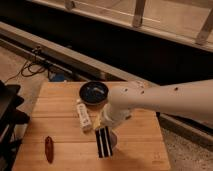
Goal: Place the eraser in the ceramic cup
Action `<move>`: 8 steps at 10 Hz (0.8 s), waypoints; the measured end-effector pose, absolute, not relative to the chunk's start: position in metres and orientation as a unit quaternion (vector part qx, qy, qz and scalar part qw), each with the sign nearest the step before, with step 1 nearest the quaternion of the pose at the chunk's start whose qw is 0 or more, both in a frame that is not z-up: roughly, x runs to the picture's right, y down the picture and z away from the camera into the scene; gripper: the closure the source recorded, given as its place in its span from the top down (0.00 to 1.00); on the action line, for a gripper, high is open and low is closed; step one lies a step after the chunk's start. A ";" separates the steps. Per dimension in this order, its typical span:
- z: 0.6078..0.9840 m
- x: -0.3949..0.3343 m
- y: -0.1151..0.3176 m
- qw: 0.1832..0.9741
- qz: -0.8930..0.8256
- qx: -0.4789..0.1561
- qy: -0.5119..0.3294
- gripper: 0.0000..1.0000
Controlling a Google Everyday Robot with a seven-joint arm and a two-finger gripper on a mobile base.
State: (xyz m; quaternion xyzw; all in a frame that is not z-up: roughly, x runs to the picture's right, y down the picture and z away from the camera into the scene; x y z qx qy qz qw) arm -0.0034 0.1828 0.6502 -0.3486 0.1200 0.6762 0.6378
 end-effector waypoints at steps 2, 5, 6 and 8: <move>0.657 0.001 0.188 0.630 0.685 -0.343 0.132 0.32; 0.657 0.007 0.185 0.629 0.691 -0.328 0.139 0.61; 0.656 0.009 0.184 0.629 0.693 -0.324 0.139 0.70; 0.655 0.010 0.182 0.628 0.696 -0.321 0.135 0.80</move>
